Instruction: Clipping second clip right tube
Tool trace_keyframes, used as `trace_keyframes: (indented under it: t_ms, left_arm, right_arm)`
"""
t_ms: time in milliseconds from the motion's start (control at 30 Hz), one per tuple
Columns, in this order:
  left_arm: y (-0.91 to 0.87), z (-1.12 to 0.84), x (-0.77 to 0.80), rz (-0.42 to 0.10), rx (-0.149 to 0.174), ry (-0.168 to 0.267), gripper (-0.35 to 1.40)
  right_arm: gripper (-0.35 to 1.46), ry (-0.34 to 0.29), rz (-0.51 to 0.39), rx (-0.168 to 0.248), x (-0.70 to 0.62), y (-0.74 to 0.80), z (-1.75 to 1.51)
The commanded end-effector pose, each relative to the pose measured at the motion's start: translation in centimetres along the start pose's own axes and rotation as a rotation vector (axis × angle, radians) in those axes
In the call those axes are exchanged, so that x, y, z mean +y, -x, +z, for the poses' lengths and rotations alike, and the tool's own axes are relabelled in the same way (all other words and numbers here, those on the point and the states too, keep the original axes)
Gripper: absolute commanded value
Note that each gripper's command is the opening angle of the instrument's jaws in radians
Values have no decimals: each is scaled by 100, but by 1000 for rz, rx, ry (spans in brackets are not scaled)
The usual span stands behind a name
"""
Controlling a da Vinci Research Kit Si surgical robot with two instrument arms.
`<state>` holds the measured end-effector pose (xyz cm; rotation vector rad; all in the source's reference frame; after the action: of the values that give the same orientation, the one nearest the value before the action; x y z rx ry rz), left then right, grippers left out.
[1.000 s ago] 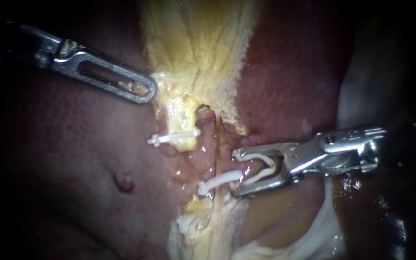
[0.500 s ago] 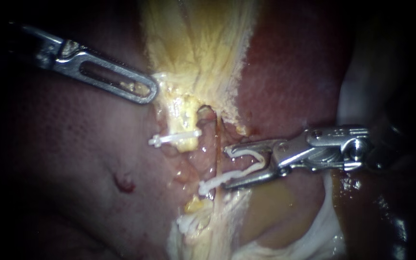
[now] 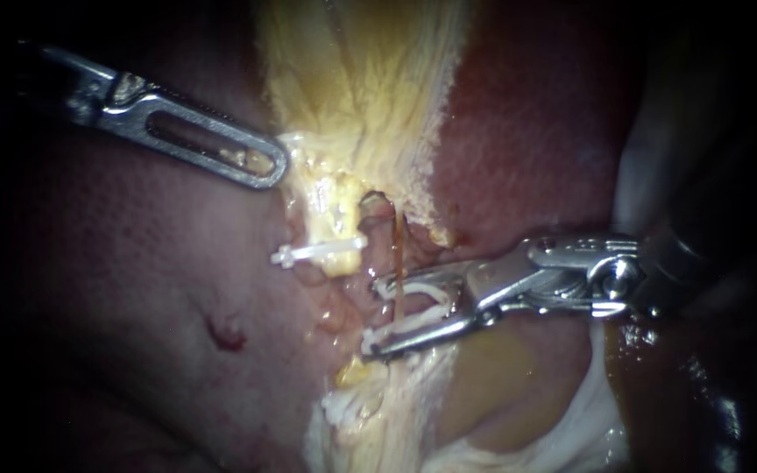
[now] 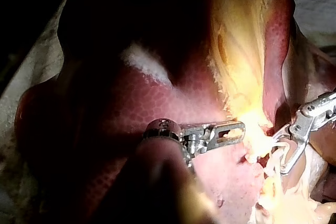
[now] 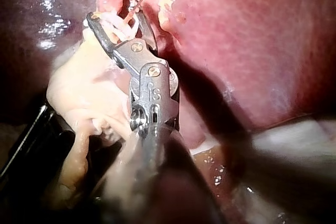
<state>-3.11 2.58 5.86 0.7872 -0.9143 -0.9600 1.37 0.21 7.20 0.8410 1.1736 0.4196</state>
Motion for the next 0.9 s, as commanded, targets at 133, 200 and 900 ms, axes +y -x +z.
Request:
trace_keyframes:
  t_ms: [133, 200, 900]
  left_arm:
    - [0, 0, 0, 0, 0, 0, -35]
    - [0, 0, 0, 0, 0, 0, -35]
    - [0, -1, 2, 1, 1, -1, -35]
  right_arm:
    - [49, -12, 14, 18, 0, -2, 5]
    - [49, -18, 25, 35, 0, -3, 6]
    - [49, -181, 87, 91, -47, -16, 15]
